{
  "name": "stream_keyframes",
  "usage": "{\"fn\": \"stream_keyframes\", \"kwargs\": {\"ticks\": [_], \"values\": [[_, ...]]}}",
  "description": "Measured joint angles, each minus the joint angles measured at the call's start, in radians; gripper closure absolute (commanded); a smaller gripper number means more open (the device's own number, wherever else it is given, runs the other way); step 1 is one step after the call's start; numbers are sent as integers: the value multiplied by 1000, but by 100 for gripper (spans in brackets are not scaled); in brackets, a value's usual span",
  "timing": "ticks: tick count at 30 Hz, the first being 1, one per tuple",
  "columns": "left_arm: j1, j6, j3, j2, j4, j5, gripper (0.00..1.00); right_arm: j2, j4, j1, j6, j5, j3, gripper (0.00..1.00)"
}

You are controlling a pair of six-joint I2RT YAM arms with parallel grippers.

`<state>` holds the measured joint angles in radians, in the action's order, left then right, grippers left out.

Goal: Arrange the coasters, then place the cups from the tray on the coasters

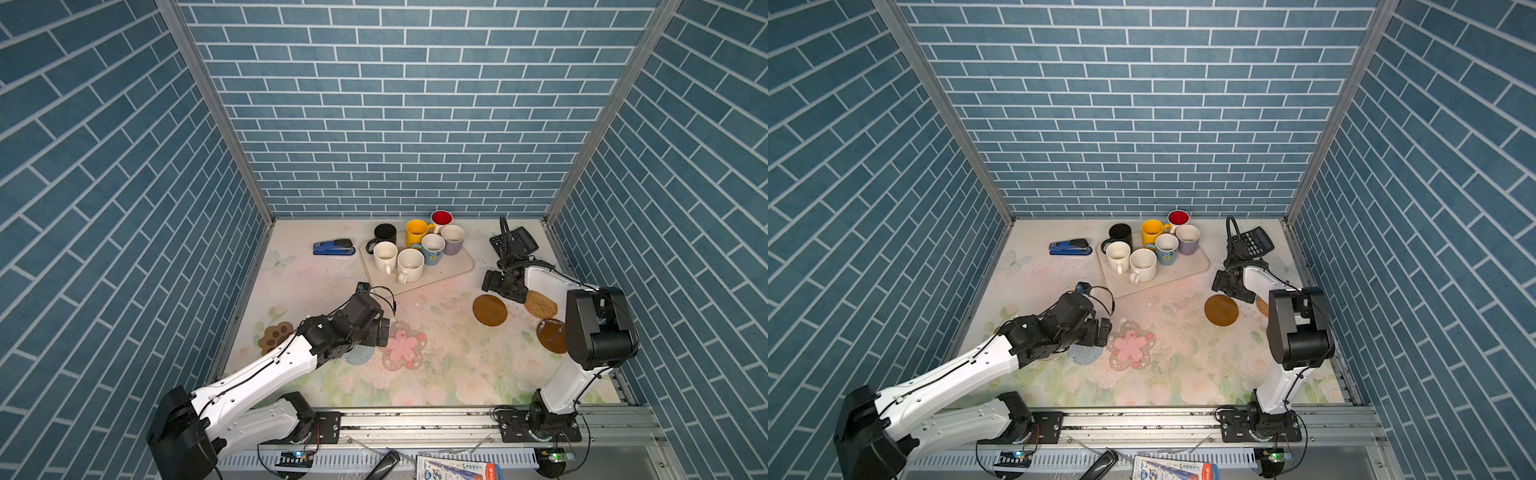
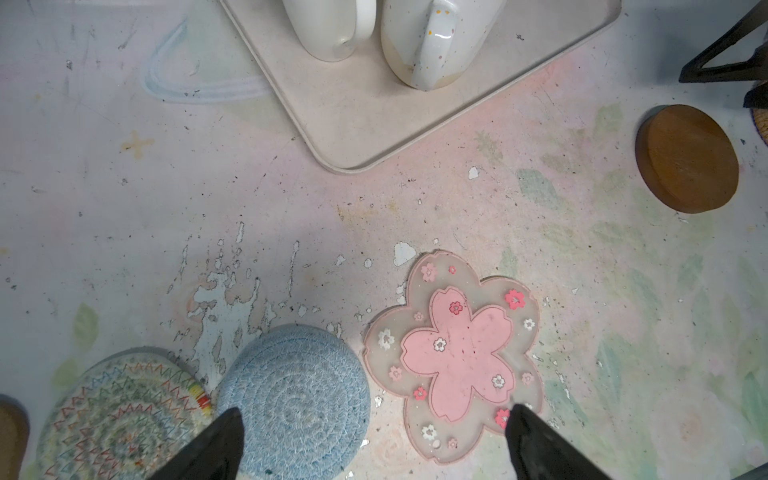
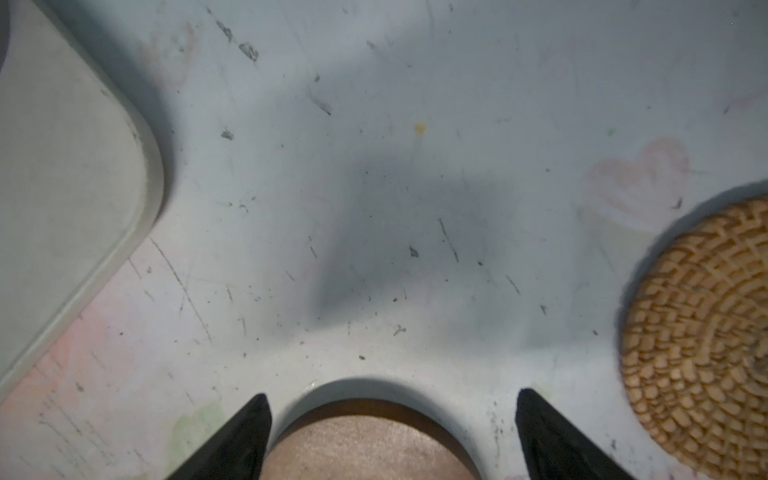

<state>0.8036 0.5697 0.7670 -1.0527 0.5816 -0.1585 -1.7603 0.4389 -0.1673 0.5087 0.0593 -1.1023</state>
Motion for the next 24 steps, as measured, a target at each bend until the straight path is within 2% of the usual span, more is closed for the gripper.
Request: {"fn": "stream_keyframes", "kwargs": {"ticks": [14,24], "values": [[0,10,-13,10,-31,0,1,13,-56,-3,26,-3,89,9],[0,10,-30,3,-58,1,1,84,-87,-69,44,1,178,9]]}}
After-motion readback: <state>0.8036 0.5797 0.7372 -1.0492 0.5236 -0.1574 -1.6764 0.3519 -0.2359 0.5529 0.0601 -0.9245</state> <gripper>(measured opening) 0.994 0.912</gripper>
